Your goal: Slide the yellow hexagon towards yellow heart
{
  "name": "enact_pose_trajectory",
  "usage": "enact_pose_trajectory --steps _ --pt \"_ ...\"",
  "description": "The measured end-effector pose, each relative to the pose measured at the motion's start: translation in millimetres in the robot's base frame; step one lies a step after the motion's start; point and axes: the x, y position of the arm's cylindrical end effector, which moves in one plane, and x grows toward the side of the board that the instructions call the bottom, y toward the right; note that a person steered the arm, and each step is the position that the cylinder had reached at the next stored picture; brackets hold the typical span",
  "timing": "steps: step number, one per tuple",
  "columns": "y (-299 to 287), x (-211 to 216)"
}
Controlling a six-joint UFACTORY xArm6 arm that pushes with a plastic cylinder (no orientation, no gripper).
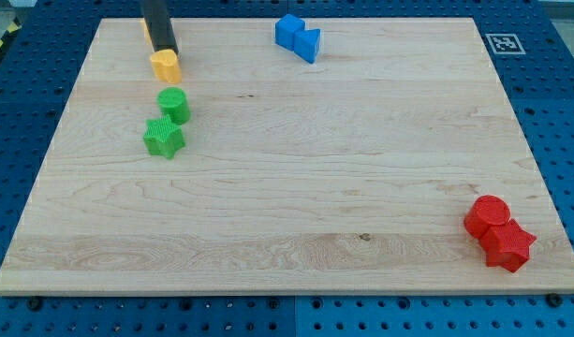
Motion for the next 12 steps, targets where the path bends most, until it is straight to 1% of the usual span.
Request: enact_pose_trajectory --steps 1,2,3,4,5,6,8,9,12 --pt "0.0 17.8" --pt "-0.3 20.1" --pt "-31.3 11.9" --pt "-69.1 -23.1" --pt "-75.8 -89.0" --pt "-69.1 -91.8" --pt "-29.5 -91.9" --pt "-30.4 -88.6" --pt "-25.1 -32.1"
